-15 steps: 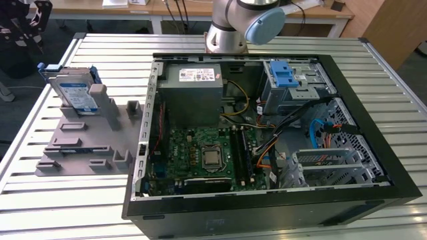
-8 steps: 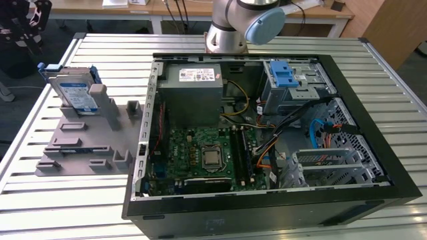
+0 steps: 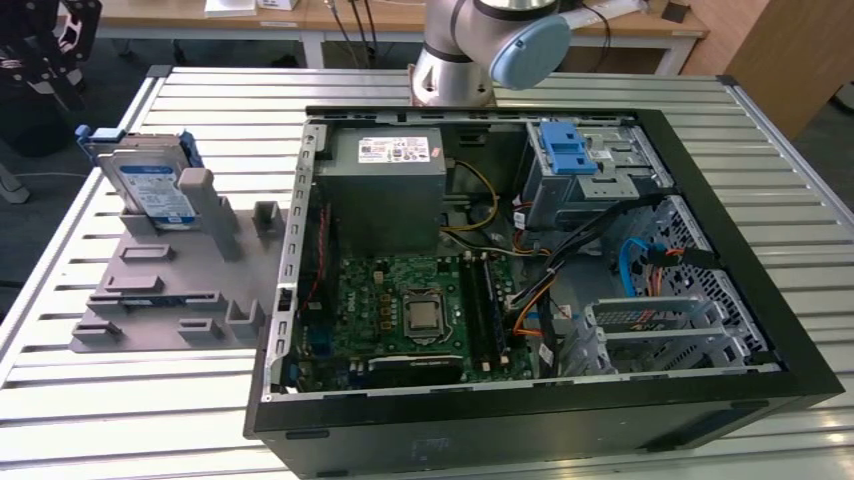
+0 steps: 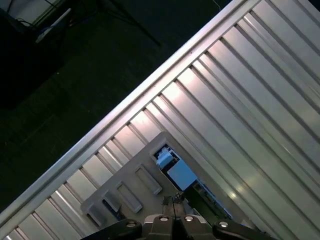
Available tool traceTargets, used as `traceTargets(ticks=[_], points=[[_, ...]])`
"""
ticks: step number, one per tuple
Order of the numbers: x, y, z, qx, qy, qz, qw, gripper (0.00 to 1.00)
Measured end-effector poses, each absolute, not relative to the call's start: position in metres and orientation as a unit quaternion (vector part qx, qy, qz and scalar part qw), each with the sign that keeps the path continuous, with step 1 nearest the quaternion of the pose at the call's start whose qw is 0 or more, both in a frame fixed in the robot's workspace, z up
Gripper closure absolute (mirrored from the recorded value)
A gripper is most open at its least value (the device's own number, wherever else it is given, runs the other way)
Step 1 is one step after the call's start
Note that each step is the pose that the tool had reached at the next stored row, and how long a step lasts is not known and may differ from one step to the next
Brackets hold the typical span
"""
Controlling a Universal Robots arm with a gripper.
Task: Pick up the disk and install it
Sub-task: 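Pick up the disk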
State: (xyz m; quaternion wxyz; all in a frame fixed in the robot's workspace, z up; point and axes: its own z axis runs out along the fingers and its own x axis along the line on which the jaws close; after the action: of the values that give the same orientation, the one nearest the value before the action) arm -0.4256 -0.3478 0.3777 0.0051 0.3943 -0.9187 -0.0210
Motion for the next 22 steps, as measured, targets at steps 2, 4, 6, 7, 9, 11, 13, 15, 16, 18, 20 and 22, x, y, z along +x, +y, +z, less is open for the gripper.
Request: traceTargets(ticks=[2,4,6,7,9,11,13,15,16,18,20,22], points=[[-0.4256,-0.3478,0.3777,0.406,-0.914,-0.021,0.005,0.89],[-0.4256,-0.3478,0.3776,0.416,-0.909,-0.021,0.005,0.89],[-0.4256,-0.3478,0.3775,0.426,-0.905,-0.021,0.006,0.89],[-0.4256,-0.3478,0.3775,0.431,-0.902,-0.021,0.006,0.89],[-0.4256,-0.3478,0.3774,0.441,-0.897,-0.021,0.006,0.89],[-0.4256,-0.3478,0.3774,0.453,-0.891,-0.020,0.006,0.89],[-0.4256,-0.3478,0.3773,0.466,-0.885,-0.020,0.006,0.89],[-0.4256,-0.3478,0.3773,0.478,-0.878,-0.020,0.007,0.89],[-0.4256,-0.3478,0.3773,0.484,-0.875,-0.020,0.007,0.89],[-0.4256,-0.3478,0.3772,0.496,-0.868,-0.020,0.007,0.89],[-0.4256,-0.3478,0.3772,0.507,-0.862,-0.020,0.007,0.89],[-0.4256,-0.3478,0.3771,0.517,-0.856,-0.020,0.007,0.89]])
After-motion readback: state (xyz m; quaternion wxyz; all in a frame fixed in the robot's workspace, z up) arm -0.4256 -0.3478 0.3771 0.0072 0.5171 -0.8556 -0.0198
